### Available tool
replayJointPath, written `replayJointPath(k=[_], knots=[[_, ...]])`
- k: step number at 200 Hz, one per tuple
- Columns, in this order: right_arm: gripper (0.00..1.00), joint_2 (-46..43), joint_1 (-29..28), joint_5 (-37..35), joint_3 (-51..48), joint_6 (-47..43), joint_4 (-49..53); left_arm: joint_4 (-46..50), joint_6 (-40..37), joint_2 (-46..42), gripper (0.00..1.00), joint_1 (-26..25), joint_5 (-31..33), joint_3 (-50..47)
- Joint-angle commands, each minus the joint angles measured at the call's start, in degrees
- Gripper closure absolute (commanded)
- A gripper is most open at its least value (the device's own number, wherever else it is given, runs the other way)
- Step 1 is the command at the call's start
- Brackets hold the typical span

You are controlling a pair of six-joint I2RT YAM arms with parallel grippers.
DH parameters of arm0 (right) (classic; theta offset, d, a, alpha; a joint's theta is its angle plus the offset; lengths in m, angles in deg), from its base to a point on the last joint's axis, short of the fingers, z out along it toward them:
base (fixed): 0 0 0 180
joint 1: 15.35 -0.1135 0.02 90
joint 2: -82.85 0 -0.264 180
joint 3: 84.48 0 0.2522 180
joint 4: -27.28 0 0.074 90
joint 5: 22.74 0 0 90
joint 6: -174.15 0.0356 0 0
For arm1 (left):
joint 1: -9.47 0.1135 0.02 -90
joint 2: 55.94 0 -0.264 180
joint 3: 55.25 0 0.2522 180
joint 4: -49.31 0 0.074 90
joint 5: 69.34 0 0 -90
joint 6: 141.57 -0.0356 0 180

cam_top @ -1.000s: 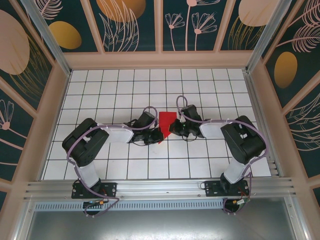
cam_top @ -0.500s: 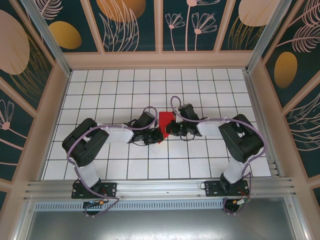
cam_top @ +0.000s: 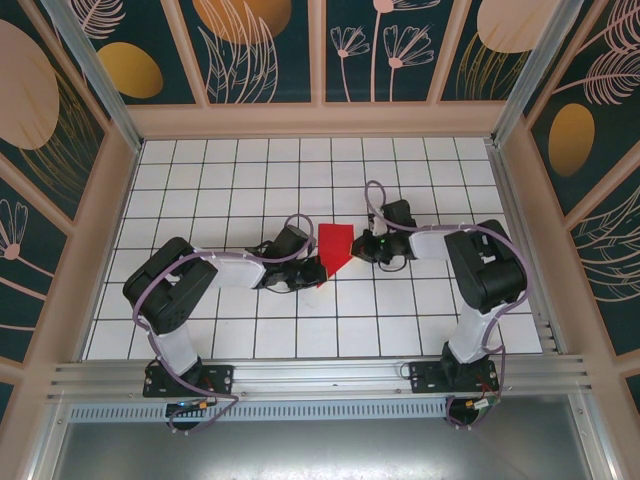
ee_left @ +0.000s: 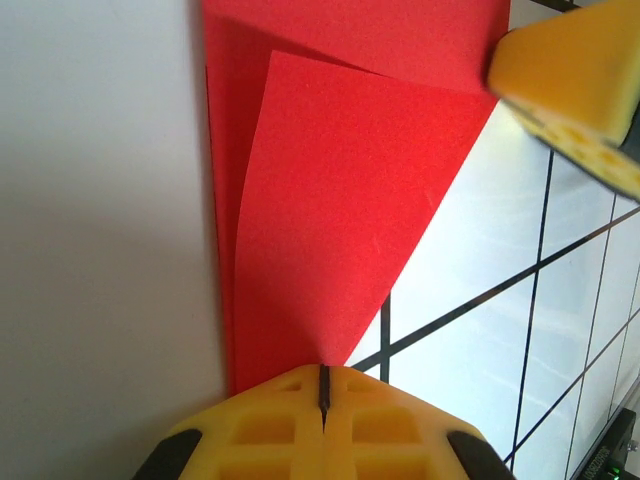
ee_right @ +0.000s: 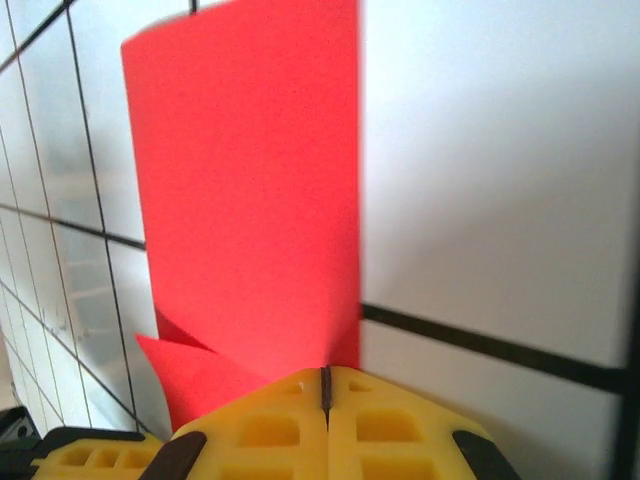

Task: Fold a paper plane with a square sheet of paper (pick it up from the middle)
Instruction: Third fold the triangle at the center of the table.

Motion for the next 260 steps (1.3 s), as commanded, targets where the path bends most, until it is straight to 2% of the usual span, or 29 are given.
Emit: replayJointPath(k=[1, 28, 45, 68, 88, 148, 193, 229, 260], knots=[[0.99, -2.9, 2.5, -8.8, 0.6, -1.6, 4.3, 8.5, -1.7, 1.1, 1.0, -0.3, 2.6, -1.3], [0.99, -10.3, 0.7, -8.7, -1.3, 1.2, 2.2, 11.8, -7.5, 0.6, 1.0, -0.3, 5.6, 2.1], [0.99, -12.8, -3.2, -8.7, -2.6, 3.3, 0.3, 13.9, -11.6, 0.3, 1.0, -0.1, 6.2, 3.7], [1.0, -10.0, -8.8, -8.6, -1.3, 5.6, 0.1, 13.6, -12.7, -0.2, 1.0, -0.1, 4.9, 4.1], [1.0, -6.7, -11.0, -6.1, -0.8, 7.4, -2.6, 12.7, -11.9, -0.4, 1.0, -0.1, 4.4, 3.6], [1.0, 2.1, -10.5, -6.6, 2.4, 7.9, 0.9, 11.3, -9.7, -1.0, 1.0, -0.2, 3.4, 1.9], [1.0, 3.2, -10.5, -8.0, 1.4, 8.9, 3.1, 11.7, -9.2, -3.9, 1.0, -0.1, 0.8, -3.0], [1.0, 1.8, -10.5, -7.4, -1.1, 12.8, 1.1, 13.9, -9.4, -10.2, 1.0, -0.1, 3.0, -3.7], [1.0, -3.8, -11.2, -6.3, -5.6, 21.3, -5.1, 8.2, -6.0, -14.0, 0.85, -0.1, 3.3, -1.5]])
